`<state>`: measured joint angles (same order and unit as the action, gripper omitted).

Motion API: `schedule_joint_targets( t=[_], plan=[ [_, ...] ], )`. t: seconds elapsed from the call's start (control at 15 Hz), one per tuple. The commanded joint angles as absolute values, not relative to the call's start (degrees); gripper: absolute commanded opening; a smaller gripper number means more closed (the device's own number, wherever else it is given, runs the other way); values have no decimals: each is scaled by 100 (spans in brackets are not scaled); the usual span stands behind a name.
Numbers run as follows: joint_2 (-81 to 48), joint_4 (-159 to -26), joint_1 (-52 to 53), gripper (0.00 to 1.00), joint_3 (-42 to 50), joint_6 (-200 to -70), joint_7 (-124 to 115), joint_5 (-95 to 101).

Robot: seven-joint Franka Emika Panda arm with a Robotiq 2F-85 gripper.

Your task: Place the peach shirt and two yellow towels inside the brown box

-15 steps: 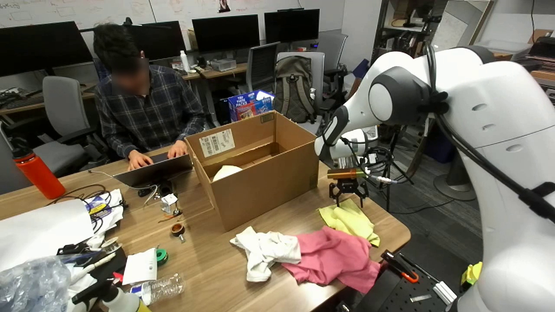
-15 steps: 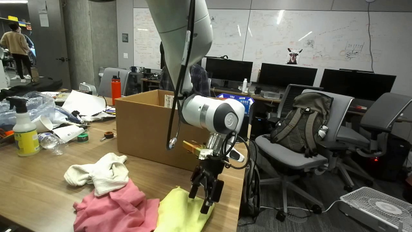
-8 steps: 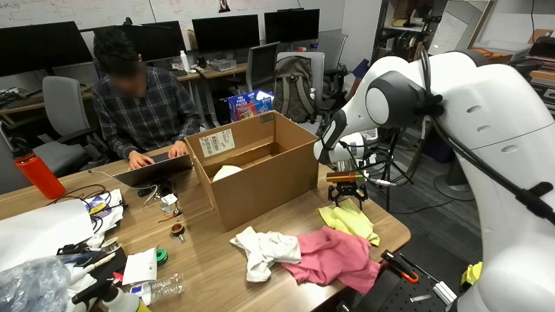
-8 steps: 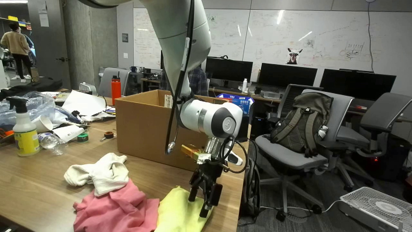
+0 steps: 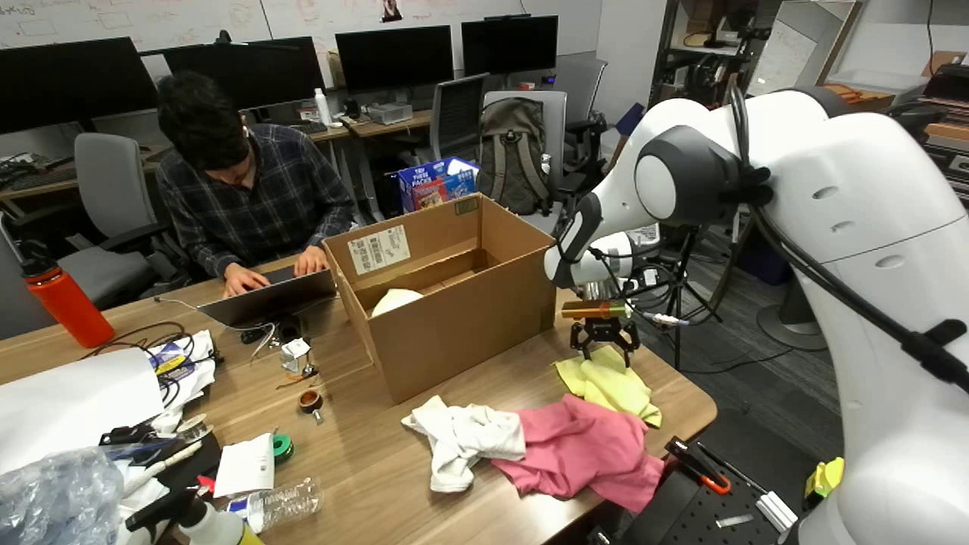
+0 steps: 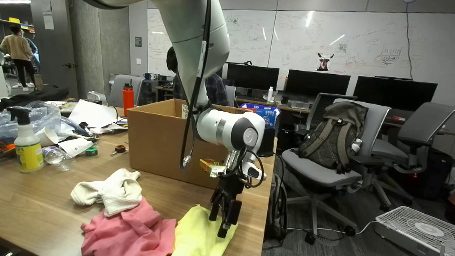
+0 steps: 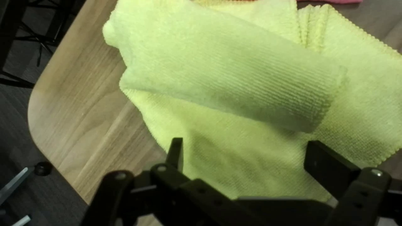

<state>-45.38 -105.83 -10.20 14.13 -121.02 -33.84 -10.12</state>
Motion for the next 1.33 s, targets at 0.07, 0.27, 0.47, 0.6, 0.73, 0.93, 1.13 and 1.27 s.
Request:
schedule_joint_targets(
  t=[0.07, 0.27, 0.47, 0.6, 0.73, 0.93, 1.13, 1.27],
  plan=[
    [-4538, -10601, -836, 100, 1577, -12194, -4009, -1049],
    [-4521, -10614, -799, 100, 1594, -12151, -4289, -1012],
    [-4490, -10628, -780, 72, 1589, -12144, -4440, -988],
    [-4499, -10604, -777, 58, 1581, -12109, -4539, -992],
    [-4494, -10603, -768, 42, 1581, -12090, -4636, -981],
    [-4461, -10624, -746, 19, 1578, -12075, -4753, -968],
    [-4360, -10691, -699, 0, 1582, -12062, -4854, -942],
    [-4226, -10771, -661, 0, 1582, -12061, -4897, -920]
  ],
)
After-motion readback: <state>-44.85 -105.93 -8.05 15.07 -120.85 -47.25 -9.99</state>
